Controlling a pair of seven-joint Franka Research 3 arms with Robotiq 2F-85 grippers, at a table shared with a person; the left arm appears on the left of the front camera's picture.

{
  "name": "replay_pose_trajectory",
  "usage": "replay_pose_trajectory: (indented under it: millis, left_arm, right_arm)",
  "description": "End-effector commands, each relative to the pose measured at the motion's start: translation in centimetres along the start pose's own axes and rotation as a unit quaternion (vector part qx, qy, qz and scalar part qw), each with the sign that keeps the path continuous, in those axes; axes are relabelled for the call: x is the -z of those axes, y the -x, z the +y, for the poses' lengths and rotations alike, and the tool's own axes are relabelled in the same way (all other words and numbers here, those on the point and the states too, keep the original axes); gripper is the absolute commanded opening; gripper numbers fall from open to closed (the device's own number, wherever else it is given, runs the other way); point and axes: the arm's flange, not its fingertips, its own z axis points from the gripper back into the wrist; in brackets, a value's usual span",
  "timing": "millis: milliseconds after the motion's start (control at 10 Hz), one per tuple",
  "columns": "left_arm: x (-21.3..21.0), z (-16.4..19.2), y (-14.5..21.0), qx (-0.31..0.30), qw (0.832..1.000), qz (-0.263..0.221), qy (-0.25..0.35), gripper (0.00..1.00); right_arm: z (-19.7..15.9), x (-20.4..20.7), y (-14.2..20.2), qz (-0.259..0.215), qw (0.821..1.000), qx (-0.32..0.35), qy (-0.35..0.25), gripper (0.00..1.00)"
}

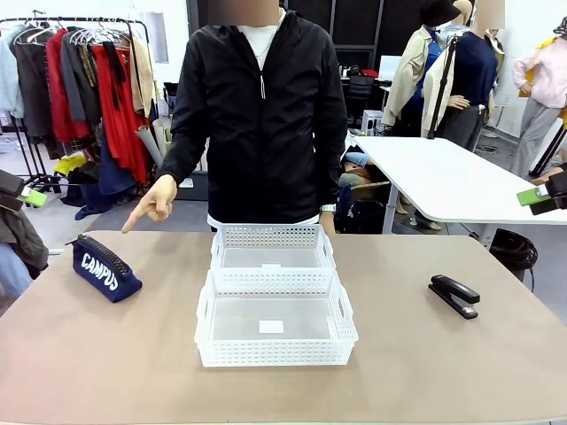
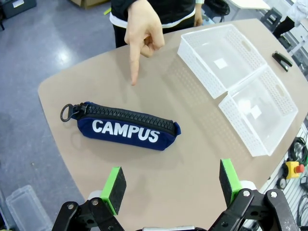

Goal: Distribute items into two baskets.
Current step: Pick up the Pencil pouch that the person points to.

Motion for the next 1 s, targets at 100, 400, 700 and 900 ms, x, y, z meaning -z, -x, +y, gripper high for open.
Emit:
replay_pose_trajectory:
  millis: [100,400,700,900]
  left_arm:
    - [0.0,0.0,0.0,0.0,1.0,0.0,0.0,1.0]
    - [2.3,-0.3,-3.0,-0.051,0.996,0.06,-0.037,1.0]
    - [5.3,-0.6,-6.0,-0.131,0.981,0.117,-0.082,1.0]
    - [8.0,-1.0,-8.1,-0.204,0.957,0.157,-0.132,1.0]
  right_arm:
    - [-0.1,-0.1,-0.1,0.0,1.0,-0.008,-0.002,1.0]
    - [-0.1,-0.1,-0.1,0.0,1.0,-0.008,-0.002,1.0]
    - [-0.1,-0.1,-0.1,0.0,1.0,-0.008,-0.002,1.0]
    - [-0.1,-0.1,-0.1,0.0,1.0,-0.008,-0.002,1.0]
